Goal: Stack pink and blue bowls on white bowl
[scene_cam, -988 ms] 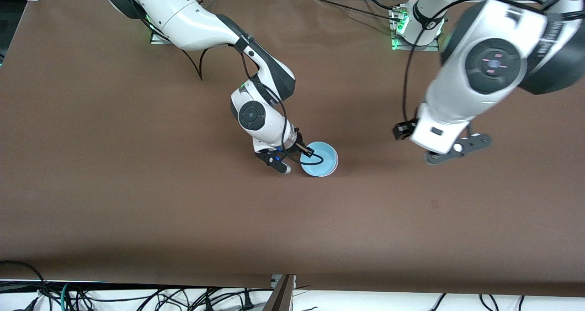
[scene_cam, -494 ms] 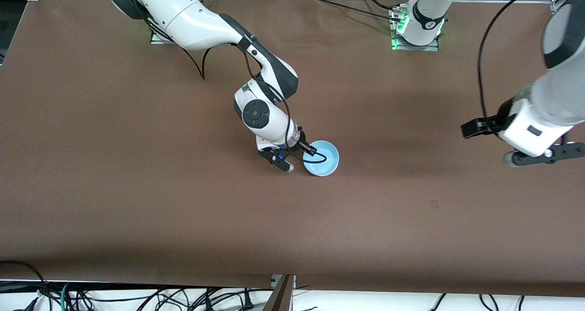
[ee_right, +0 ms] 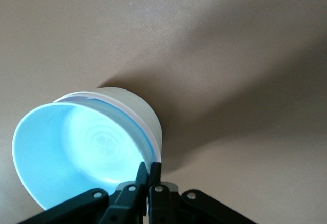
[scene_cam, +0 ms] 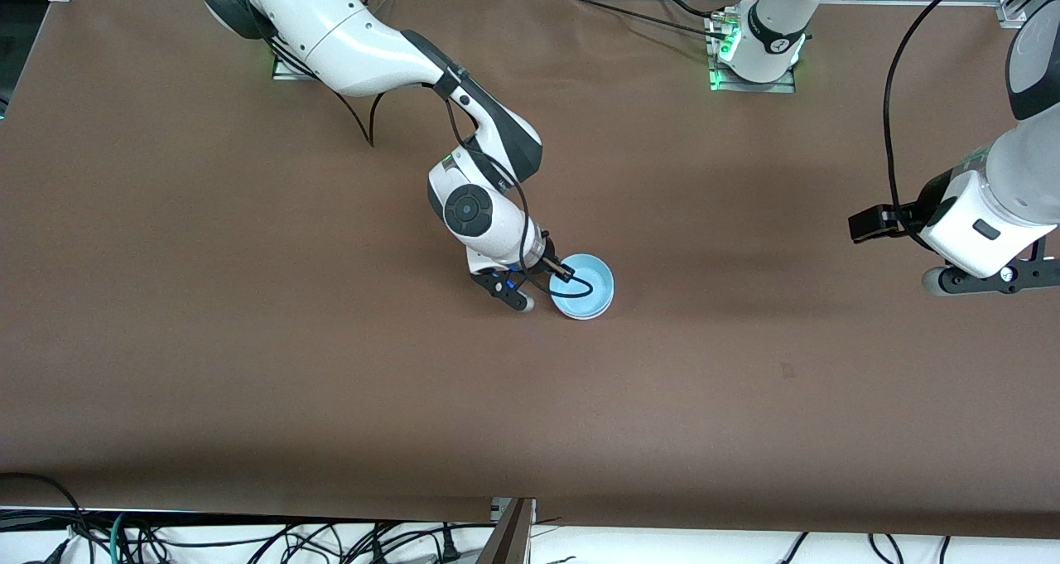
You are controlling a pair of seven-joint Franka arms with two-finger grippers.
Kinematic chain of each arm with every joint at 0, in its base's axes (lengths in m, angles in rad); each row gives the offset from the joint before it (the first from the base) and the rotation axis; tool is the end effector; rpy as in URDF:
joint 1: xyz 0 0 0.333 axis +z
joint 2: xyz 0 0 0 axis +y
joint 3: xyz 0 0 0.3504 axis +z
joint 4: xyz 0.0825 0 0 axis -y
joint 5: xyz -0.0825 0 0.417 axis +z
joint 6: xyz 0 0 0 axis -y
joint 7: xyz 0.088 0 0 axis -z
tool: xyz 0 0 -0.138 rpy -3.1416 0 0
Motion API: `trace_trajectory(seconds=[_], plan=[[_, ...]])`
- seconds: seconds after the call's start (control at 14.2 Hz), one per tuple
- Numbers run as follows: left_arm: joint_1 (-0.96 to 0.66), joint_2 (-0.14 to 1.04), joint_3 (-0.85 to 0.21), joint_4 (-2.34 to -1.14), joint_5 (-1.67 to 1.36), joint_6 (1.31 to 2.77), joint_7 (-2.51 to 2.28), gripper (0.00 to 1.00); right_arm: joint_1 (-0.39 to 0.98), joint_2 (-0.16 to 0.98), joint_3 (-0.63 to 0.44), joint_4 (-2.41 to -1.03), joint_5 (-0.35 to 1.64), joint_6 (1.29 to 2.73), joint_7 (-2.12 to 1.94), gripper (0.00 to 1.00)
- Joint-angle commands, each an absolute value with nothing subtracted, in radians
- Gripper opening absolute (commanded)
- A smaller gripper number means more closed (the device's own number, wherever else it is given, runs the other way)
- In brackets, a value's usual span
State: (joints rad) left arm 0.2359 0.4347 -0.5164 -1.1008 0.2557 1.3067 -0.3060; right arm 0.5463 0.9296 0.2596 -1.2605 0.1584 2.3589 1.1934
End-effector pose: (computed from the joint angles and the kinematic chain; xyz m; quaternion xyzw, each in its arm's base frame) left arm 0.6807 -0.0697 0.5848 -0.9947 -0.0459 0.0808 0.0450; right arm 0.6109 0.5631 0.1984 -0.9372 0.2959 0.0821 0.1653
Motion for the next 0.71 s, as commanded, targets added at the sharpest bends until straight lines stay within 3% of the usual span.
trace_trajectory(seconds=[0.0,0.07,0.14,0.21,0.42,0.64], plan=[[0.258,0.396,-0.520,-1.134,0.221,1.302,-0.276,1.00,0.566,0.962,0.252,-1.220,0.121,2.361,1.219,0.00],[0.256,0.382,-0.520,-1.147,0.221,1.307,-0.269,1.00,0.566,0.965,0.252,-1.218,0.121,2.367,1.218,0.00],[0.255,0.353,-0.517,-1.193,0.219,1.327,-0.265,1.00,0.566,0.963,0.252,-1.216,0.121,2.365,1.219,0.10],[0.253,0.312,-0.512,-1.251,0.216,1.369,-0.265,1.00,0.566,0.962,0.250,-1.216,0.121,2.364,1.220,0.99],[0.242,0.255,-0.479,-1.327,0.186,1.419,-0.265,1.00,0.561,0.950,0.233,-1.206,0.121,2.285,1.212,1.00],[0.217,0.204,-0.430,-1.409,0.169,1.506,-0.265,1.00,0.534,0.888,0.186,-1.082,0.098,1.983,1.110,1.00]])
